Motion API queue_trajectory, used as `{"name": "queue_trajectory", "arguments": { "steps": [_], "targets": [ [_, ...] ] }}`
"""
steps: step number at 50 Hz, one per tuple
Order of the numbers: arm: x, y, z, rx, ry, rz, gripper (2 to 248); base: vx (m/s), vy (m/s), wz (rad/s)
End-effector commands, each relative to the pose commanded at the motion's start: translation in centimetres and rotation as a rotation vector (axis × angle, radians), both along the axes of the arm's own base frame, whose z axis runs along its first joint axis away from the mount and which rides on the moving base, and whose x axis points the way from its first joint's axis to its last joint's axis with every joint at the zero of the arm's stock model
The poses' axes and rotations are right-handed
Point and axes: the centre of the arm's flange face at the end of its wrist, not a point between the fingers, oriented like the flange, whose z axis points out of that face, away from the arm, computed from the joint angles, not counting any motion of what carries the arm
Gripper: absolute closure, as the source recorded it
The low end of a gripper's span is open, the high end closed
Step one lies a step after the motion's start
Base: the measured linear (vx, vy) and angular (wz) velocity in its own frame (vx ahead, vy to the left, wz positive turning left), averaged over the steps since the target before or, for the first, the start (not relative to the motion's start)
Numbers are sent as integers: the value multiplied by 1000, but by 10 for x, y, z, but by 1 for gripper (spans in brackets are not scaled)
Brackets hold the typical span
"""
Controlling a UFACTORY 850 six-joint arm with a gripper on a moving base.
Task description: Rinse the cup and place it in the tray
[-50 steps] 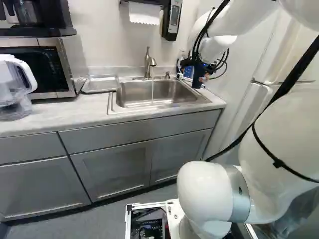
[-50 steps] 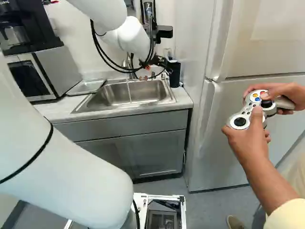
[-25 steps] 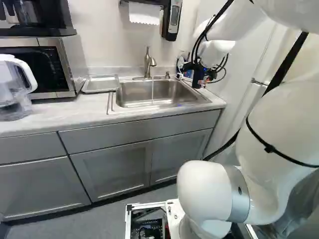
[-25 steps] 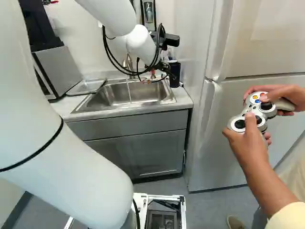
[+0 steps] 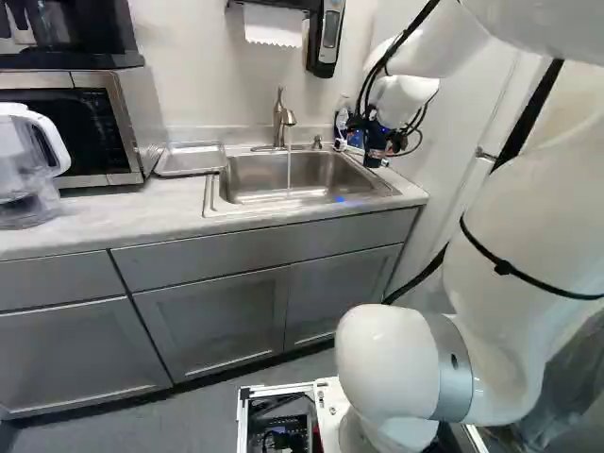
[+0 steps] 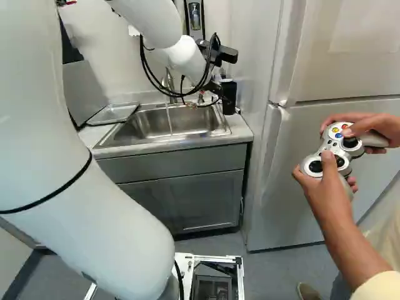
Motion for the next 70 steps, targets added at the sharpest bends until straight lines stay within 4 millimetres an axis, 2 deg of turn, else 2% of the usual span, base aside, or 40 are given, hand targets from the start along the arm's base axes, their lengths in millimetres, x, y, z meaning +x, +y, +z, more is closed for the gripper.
{"name": "queue_trajectory", "arguments": {
  "steps": [12, 37, 70],
  "targets": [
    [15, -2, 1, 38, -22, -30, 3, 0, 0, 0],
    [15, -4, 1, 95, -37, -74, 3, 0, 0, 0],
    [15, -4, 1, -152, 27, 96, 3, 0, 0, 0]
  ]
}}
